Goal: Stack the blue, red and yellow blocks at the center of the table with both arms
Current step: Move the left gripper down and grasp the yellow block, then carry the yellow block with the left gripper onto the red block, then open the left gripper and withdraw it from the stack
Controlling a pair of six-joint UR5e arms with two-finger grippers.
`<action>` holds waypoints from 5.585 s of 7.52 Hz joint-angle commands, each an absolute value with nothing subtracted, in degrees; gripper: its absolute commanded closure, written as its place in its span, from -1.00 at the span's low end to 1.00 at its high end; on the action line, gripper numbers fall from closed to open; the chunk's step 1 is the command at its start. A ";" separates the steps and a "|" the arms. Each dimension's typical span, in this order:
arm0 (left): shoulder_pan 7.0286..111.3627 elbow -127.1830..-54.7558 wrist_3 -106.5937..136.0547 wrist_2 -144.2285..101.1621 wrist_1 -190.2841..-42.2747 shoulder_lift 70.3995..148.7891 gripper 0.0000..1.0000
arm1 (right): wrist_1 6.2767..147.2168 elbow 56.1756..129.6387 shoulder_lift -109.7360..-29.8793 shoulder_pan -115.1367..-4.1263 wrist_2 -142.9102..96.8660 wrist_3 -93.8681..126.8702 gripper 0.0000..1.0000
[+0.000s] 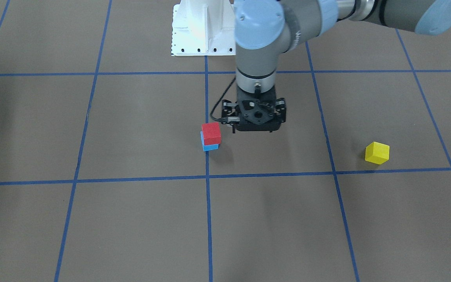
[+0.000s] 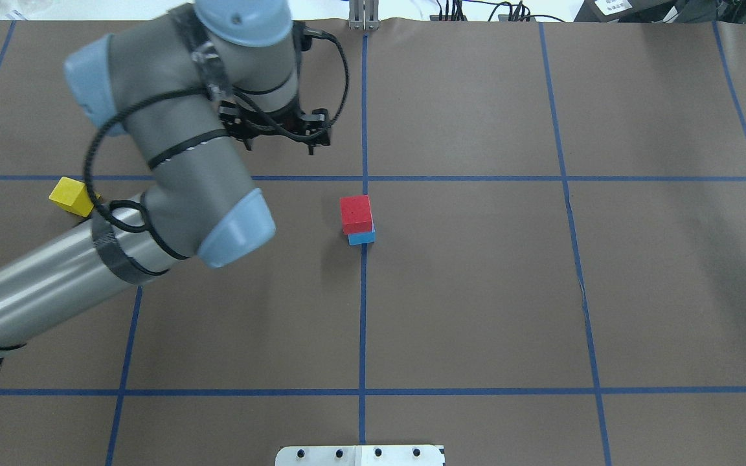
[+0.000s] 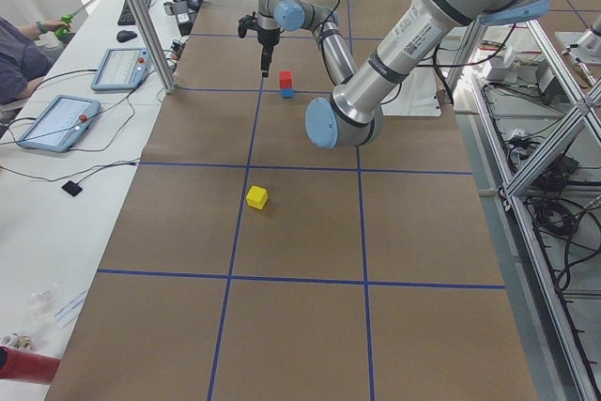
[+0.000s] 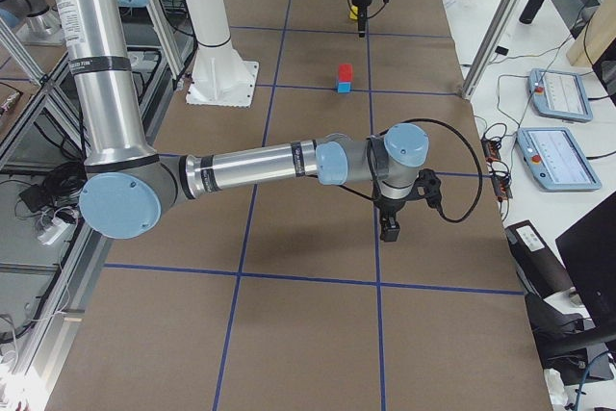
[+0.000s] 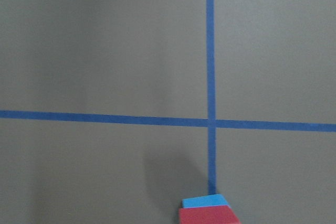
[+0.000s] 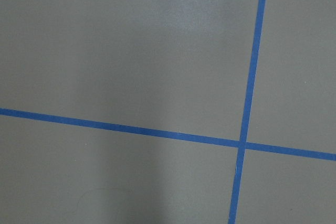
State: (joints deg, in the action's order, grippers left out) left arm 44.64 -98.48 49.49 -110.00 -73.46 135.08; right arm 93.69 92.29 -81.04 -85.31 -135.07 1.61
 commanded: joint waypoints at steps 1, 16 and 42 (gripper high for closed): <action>55.23 -108.18 27.60 -113.44 -79.74 114.52 -1.00 | 93.69 92.46 -82.18 -86.48 -135.35 -0.26 -1.00; 53.79 -86.58 33.84 -118.21 -119.97 99.58 -1.00 | 93.69 91.85 -81.56 -86.48 -135.09 0.17 -1.00; 36.48 -78.66 73.21 -120.77 -84.37 147.30 1.00 | 93.69 92.55 -82.88 -88.07 -135.35 -2.28 -1.00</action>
